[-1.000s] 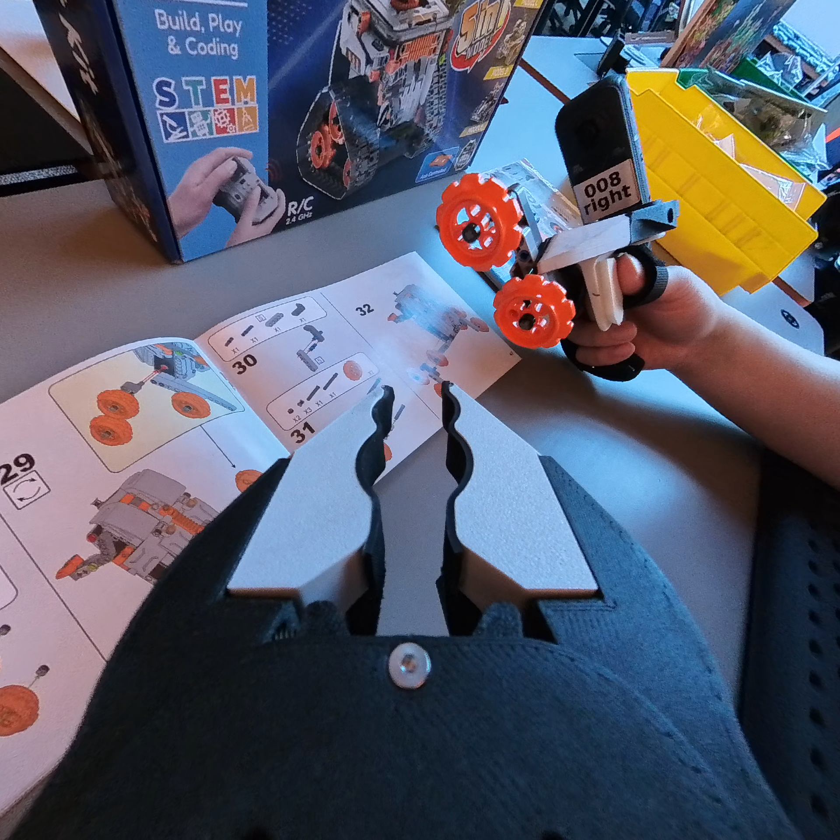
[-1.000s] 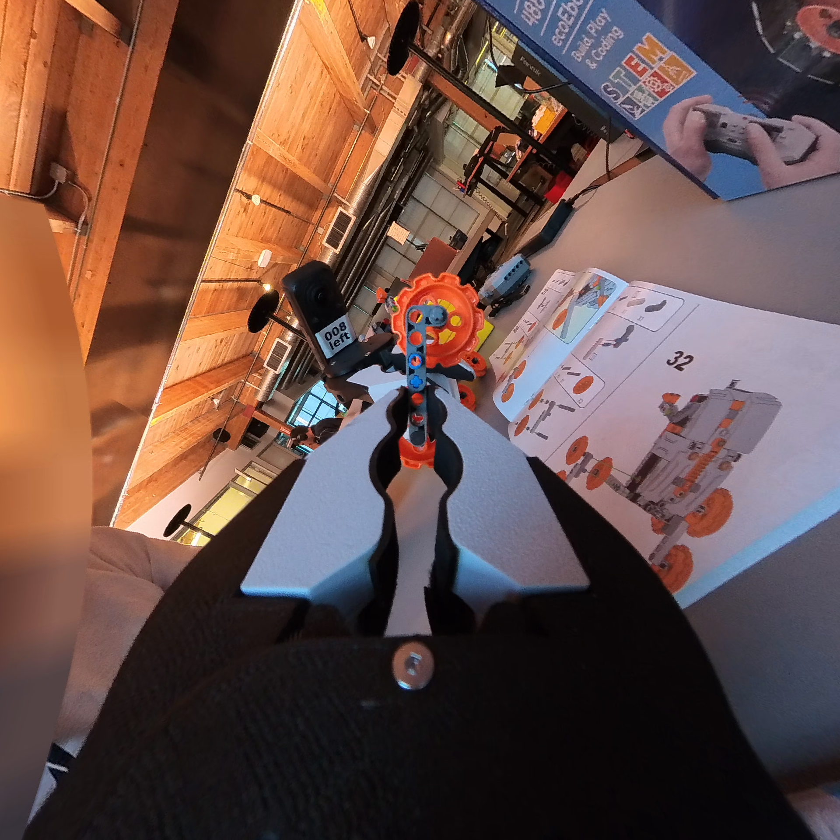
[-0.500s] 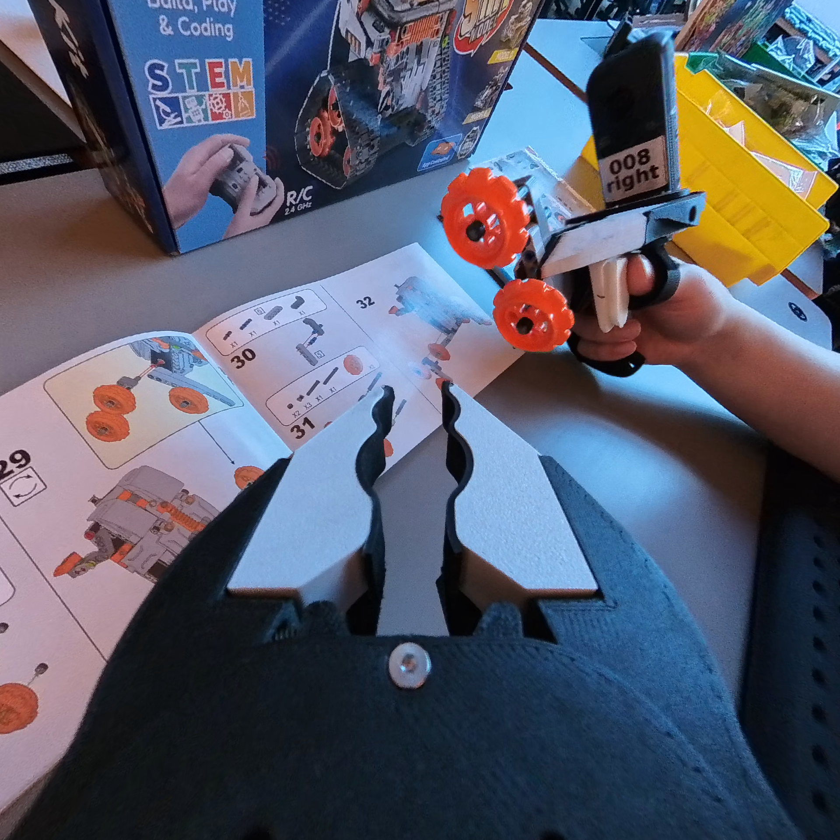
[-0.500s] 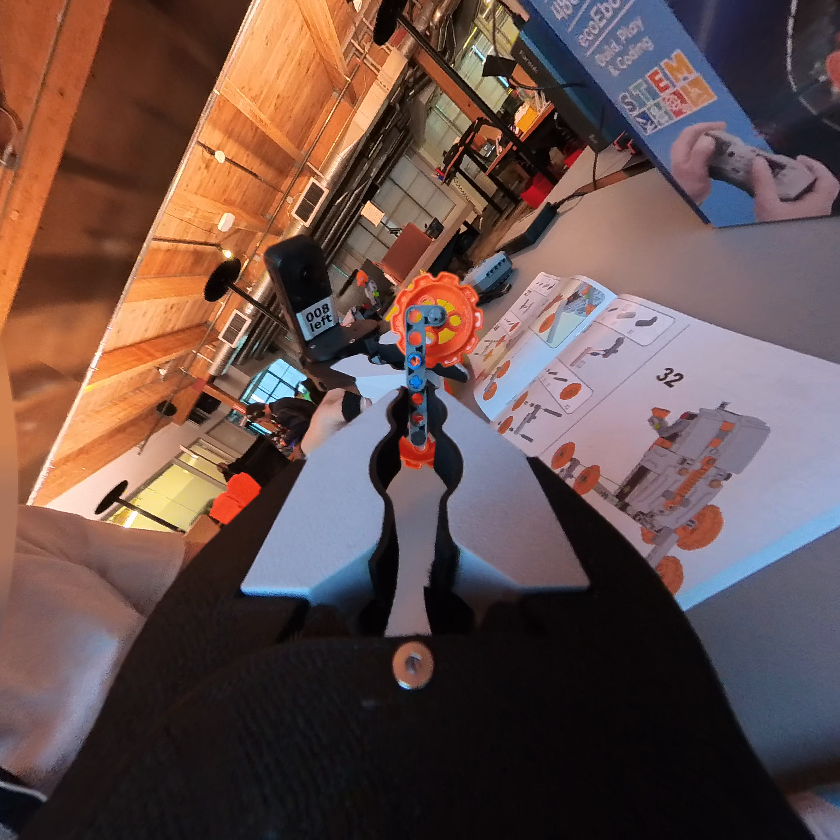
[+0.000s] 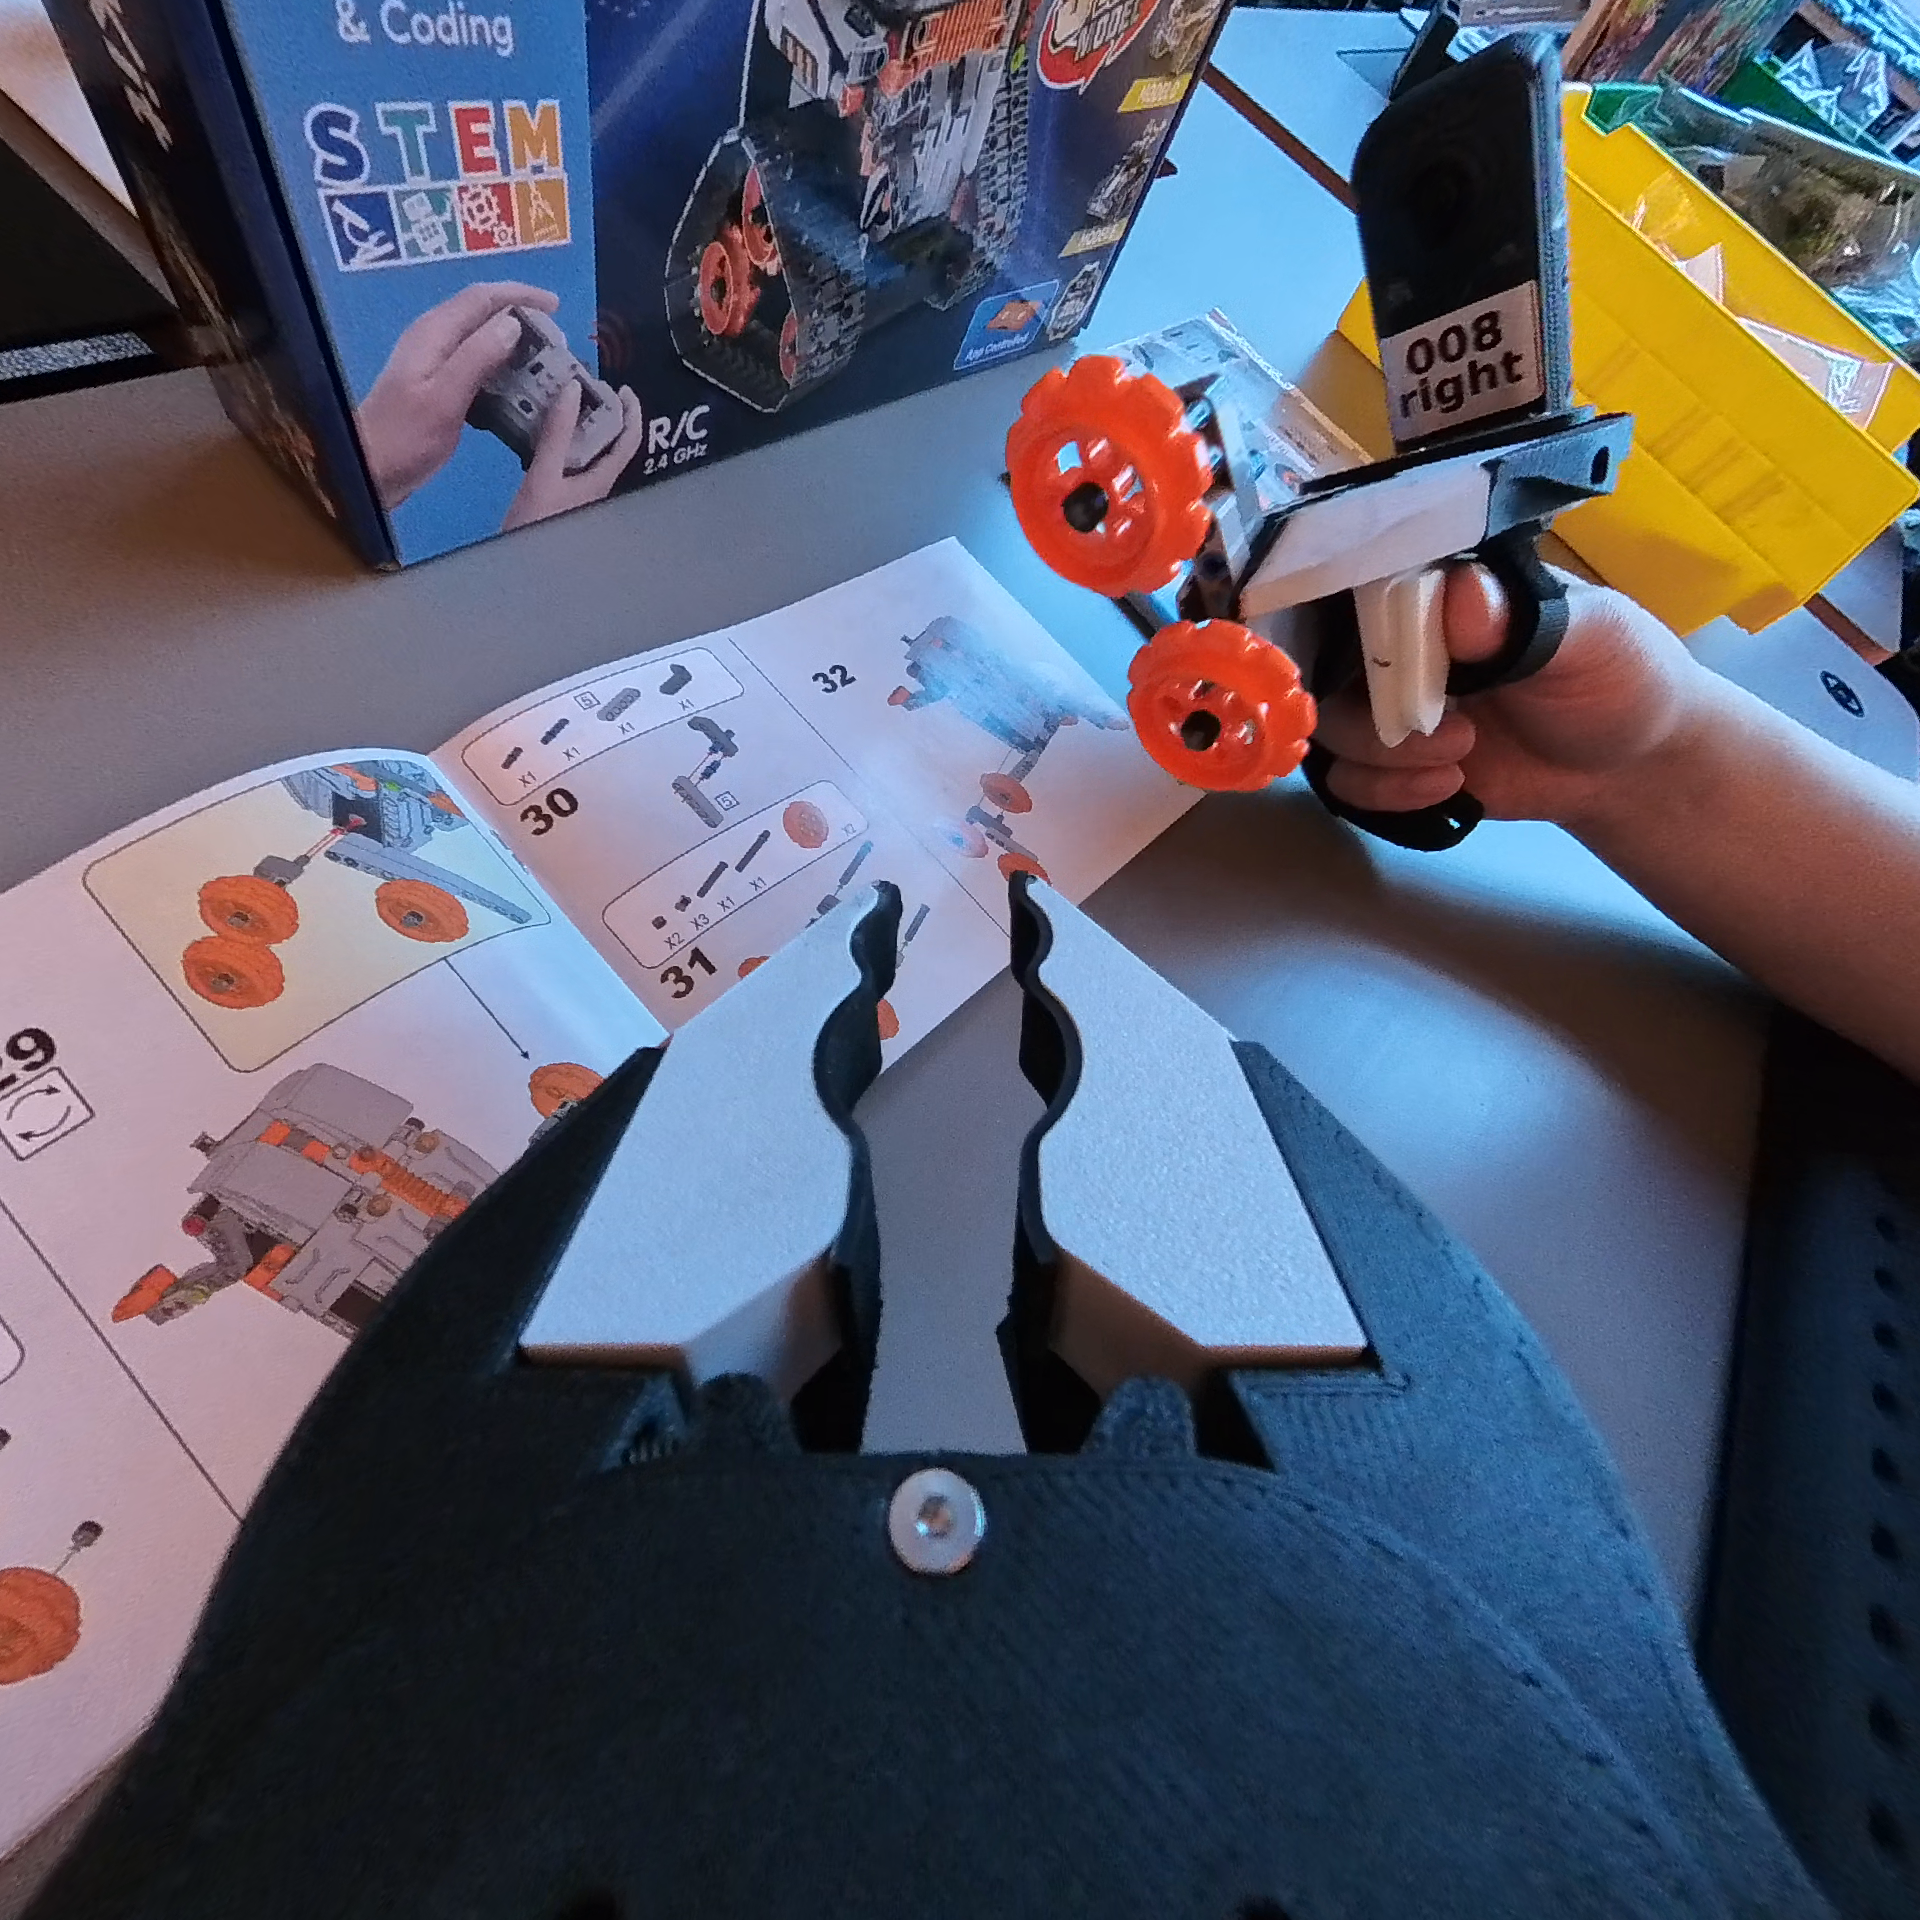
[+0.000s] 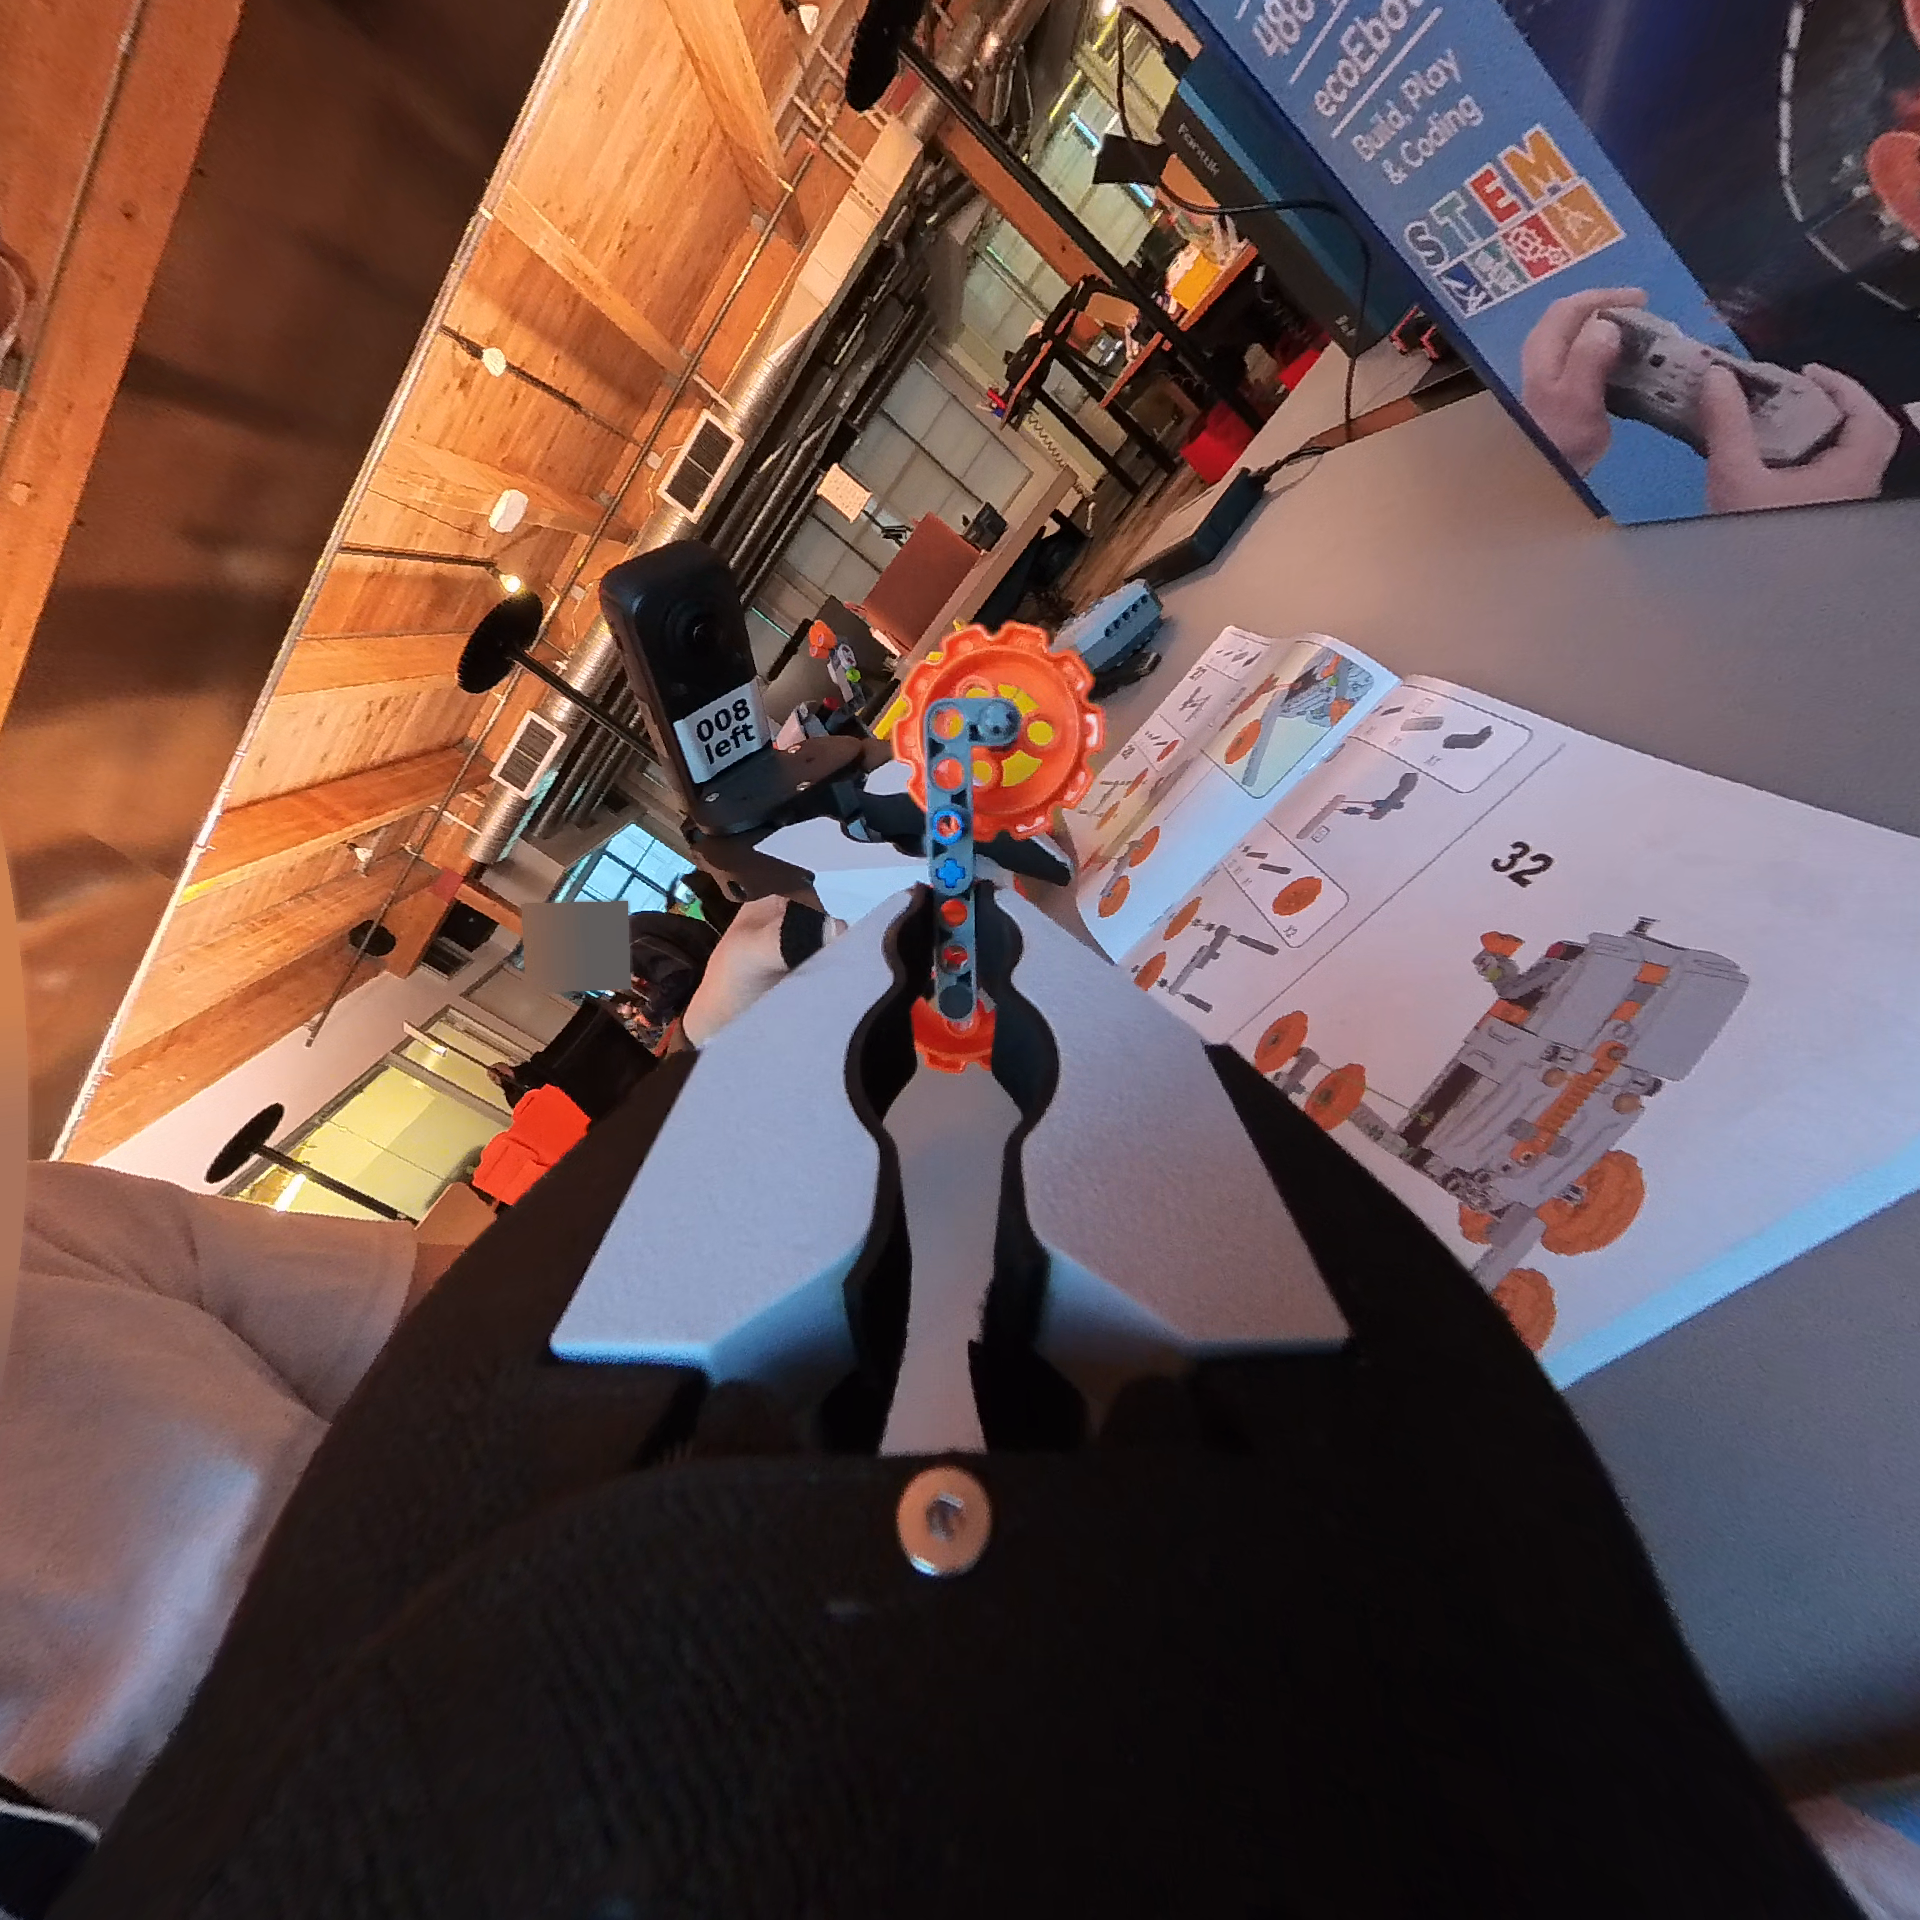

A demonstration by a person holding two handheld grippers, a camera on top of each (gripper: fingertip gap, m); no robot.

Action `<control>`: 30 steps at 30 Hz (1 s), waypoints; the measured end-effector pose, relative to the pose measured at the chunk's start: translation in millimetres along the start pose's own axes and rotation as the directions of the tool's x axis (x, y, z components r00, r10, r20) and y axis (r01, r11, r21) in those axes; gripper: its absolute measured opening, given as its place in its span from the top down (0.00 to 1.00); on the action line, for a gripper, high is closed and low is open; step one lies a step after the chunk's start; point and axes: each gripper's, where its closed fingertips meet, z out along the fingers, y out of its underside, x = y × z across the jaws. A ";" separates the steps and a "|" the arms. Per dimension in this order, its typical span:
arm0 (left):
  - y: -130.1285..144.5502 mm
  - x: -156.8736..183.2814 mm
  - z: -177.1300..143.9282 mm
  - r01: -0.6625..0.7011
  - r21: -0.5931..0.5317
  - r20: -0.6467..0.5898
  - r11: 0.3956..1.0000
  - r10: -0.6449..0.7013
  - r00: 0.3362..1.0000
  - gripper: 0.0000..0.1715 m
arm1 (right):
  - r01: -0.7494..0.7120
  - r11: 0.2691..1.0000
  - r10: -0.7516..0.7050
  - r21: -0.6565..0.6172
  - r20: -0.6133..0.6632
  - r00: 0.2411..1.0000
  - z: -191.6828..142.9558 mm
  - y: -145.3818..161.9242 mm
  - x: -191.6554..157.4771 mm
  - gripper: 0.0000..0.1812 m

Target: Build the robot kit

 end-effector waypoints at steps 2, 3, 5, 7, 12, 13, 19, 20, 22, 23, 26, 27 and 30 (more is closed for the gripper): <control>-0.1 -0.2 -0.2 -0.001 0.000 0.002 1.000 0.001 1.000 0.89 | -0.018 1.000 0.018 0.008 0.023 1.000 -0.2 -1.0 -2.3 0.97; -0.2 -0.3 -0.5 -0.001 0.001 0.003 1.000 0.001 1.000 0.89 | -0.030 0.999 0.030 0.013 0.034 0.999 -0.5 -1.7 -3.3 0.97; -0.7 -0.5 -1.0 0.000 0.003 0.004 1.000 0.000 1.000 0.89 | -0.055 0.998 0.053 0.022 0.058 0.997 -1.2 -3.2 -5.1 0.97; -1.2 -0.8 -1.6 0.000 0.005 0.005 1.000 0.000 1.000 0.89 | -0.090 0.995 0.086 0.037 0.094 0.992 -2.6 -5.8 -8.2 0.97; -1.7 -3.3 -2.5 0.005 0.010 0.017 1.000 -0.005 1.000 0.89 | -0.162 0.984 0.148 0.074 0.163 0.975 -7.9 -13.9 -12.5 0.97; -1.6 -4.0 -2.6 0.006 0.010 0.020 1.000 -0.006 1.000 0.89 | -0.166 0.983 0.152 0.077 0.166 0.974 -8.7 -14.7 -12.3 0.97; -0.2 -6.6 -2.6 0.003 0.002 0.036 1.000 -0.003 0.999 0.89 | -0.185 0.979 0.168 0.081 0.183 0.969 -9.7 -15.6 -12.8 0.97; -0.1 -6.7 -2.5 0.003 0.002 0.036 1.000 -0.003 0.999 0.89 | -0.187 0.979 0.170 0.081 0.186 0.968 -9.7 -15.5 -13.1 0.97; 0.2 -6.8 -2.5 0.003 0.000 0.037 1.000 -0.003 0.999 0.89 | -0.197 0.977 0.177 0.083 0.199 0.964 -10.0 -16.3 -14.3 0.97; 0.2 -7.1 -2.7 0.002 0.000 0.039 1.000 -0.002 0.999 0.89 | -0.201 0.976 0.181 0.085 0.204 0.962 -10.3 -16.9 -14.5 0.97; -0.3 -7.5 -3.3 0.002 0.002 0.042 1.000 -0.002 0.999 0.90 | -0.208 0.974 0.186 0.088 0.211 0.960 -11.1 -17.6 -14.5 0.97; -0.3 -7.8 -3.4 0.003 0.002 0.043 1.000 -0.003 0.999 0.90 | -0.209 0.974 0.187 0.088 0.213 0.959 -11.1 -17.7 -14.7 0.97; -0.4 -8.2 -3.7 0.003 0.002 0.045 1.000 -0.003 0.999 0.90 | -0.218 0.972 0.194 0.084 0.225 0.955 -10.9 -17.4 -16.0 0.97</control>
